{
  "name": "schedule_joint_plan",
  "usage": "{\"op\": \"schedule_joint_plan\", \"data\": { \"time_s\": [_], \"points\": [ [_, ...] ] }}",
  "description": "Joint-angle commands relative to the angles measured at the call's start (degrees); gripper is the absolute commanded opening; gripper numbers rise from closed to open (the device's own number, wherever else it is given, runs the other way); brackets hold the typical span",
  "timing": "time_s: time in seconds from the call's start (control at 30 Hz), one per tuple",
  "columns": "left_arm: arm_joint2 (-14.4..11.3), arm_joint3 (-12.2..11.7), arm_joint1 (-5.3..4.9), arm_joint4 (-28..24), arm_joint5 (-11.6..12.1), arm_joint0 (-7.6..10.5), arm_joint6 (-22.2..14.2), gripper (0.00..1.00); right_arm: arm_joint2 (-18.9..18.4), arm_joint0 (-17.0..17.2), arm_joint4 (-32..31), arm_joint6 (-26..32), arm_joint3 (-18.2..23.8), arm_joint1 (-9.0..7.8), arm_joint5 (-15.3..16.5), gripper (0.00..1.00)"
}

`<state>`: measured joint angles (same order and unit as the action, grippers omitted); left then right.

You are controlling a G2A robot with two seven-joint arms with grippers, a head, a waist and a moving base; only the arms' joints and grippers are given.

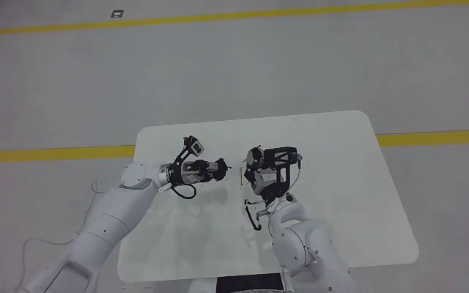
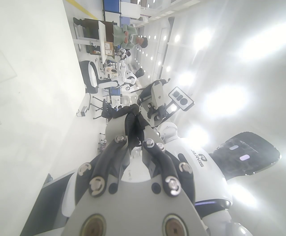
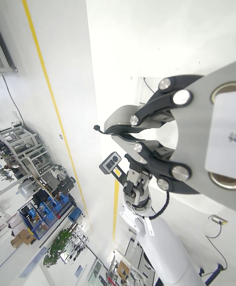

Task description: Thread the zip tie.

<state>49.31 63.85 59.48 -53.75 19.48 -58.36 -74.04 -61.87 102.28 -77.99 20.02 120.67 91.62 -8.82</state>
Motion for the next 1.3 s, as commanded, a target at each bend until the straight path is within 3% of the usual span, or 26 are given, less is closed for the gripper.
{"op": "schedule_joint_plan", "data": {
  "time_s": [0.0, 0.43, 0.73, 1.27],
  "points": [
    [0.0, 0.0, 0.0, 0.0, 0.0, 0.0, 0.0, 0.0, 0.3, -0.1, 0.0, 0.1, 0.0, -0.16, -0.2, 0.0],
    [0.0, 0.0, 0.0, 0.0, 0.0, 0.0, 0.0, 0.0, 1.3, -0.6, 2.7, 0.1, -0.4, -0.87, 0.9, 0.0],
    [0.0, 0.0, 0.0, 0.0, 0.0, 0.0, 0.0, 0.0, 3.4, -1.3, 3.6, -1.3, -0.4, -2.26, -2.4, 0.0],
    [0.0, 0.0, 0.0, 0.0, 0.0, 0.0, 0.0, 0.0, 3.4, -1.3, 3.6, -1.3, -0.4, -2.26, -2.4, 0.0]
  ]
}}
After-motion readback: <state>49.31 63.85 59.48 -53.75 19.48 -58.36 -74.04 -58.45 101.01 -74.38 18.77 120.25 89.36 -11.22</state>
